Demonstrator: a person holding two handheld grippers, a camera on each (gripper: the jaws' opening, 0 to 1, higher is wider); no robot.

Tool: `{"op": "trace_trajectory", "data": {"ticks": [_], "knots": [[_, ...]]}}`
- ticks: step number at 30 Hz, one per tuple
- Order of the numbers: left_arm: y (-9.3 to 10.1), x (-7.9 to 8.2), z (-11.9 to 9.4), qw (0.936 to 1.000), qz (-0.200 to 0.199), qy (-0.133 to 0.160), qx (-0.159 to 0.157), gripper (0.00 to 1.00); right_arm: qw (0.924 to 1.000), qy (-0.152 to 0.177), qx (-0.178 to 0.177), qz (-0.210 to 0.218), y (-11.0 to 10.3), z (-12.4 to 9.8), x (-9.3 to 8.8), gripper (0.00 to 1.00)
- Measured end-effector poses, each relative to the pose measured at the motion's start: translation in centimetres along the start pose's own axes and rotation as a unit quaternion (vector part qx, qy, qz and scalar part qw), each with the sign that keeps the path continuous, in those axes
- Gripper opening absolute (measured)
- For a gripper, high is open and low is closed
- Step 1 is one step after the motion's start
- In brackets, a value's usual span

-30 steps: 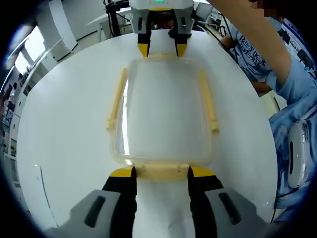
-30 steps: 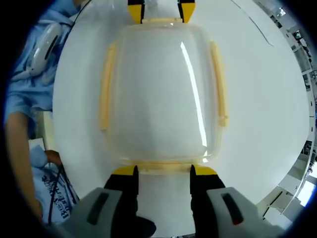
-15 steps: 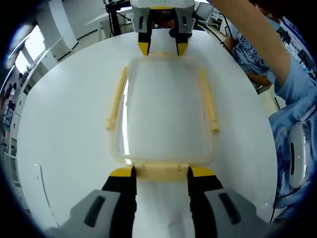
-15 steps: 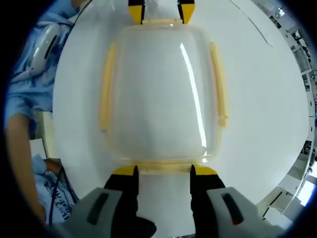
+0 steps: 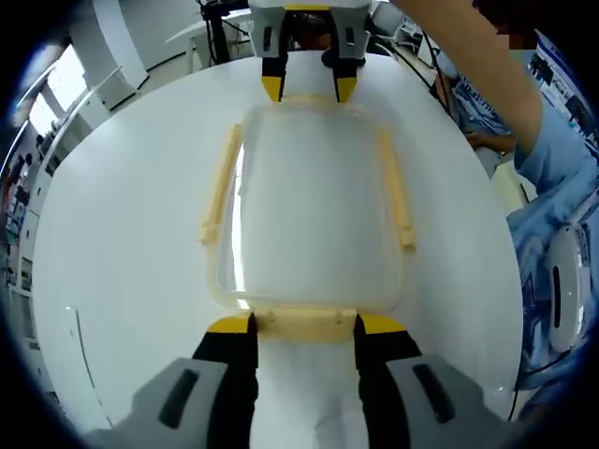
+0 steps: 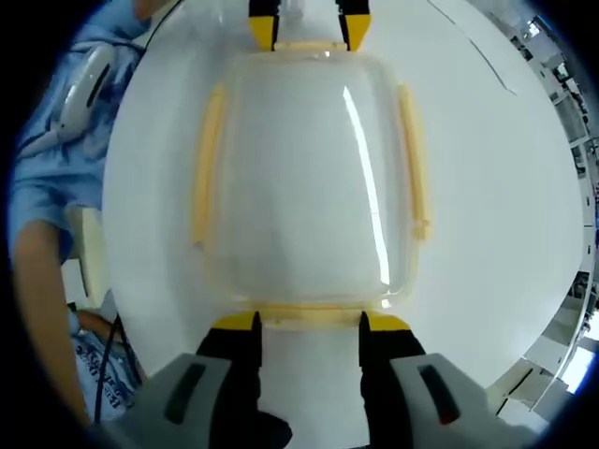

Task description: Snap each plastic latch of the storage box into its locked position after aligning the lid with the box until every specified latch is closed and the lid sits flush.

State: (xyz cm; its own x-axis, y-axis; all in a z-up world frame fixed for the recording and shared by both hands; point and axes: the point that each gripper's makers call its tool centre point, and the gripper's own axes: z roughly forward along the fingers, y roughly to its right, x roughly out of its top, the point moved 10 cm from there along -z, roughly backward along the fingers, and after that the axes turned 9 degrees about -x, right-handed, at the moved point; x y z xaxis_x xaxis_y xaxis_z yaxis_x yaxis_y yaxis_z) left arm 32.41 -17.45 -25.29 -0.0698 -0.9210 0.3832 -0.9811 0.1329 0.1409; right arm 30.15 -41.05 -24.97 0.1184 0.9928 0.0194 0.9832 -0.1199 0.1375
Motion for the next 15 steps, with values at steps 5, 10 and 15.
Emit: {"op": "trace_trajectory", "data": {"ticks": [5, 10, 15], "knots": [[0.08, -0.09, 0.02, 1.0000, -0.001, 0.001, 0.000, 0.40, 1.0000, 0.004, 0.000, 0.001, -0.01, 0.01, -0.07, 0.40], [0.18, -0.16, 0.05, 1.0000, -0.001, 0.004, 0.000, 0.40, 0.9999, 0.012, -0.002, 0.006, -0.24, 0.02, -0.15, 0.40], [0.18, -0.22, 0.06, 1.0000, 0.003, 0.008, -0.003, 0.40, 0.9998, 0.017, -0.003, 0.008, -0.35, 0.01, -0.21, 0.40]]}}
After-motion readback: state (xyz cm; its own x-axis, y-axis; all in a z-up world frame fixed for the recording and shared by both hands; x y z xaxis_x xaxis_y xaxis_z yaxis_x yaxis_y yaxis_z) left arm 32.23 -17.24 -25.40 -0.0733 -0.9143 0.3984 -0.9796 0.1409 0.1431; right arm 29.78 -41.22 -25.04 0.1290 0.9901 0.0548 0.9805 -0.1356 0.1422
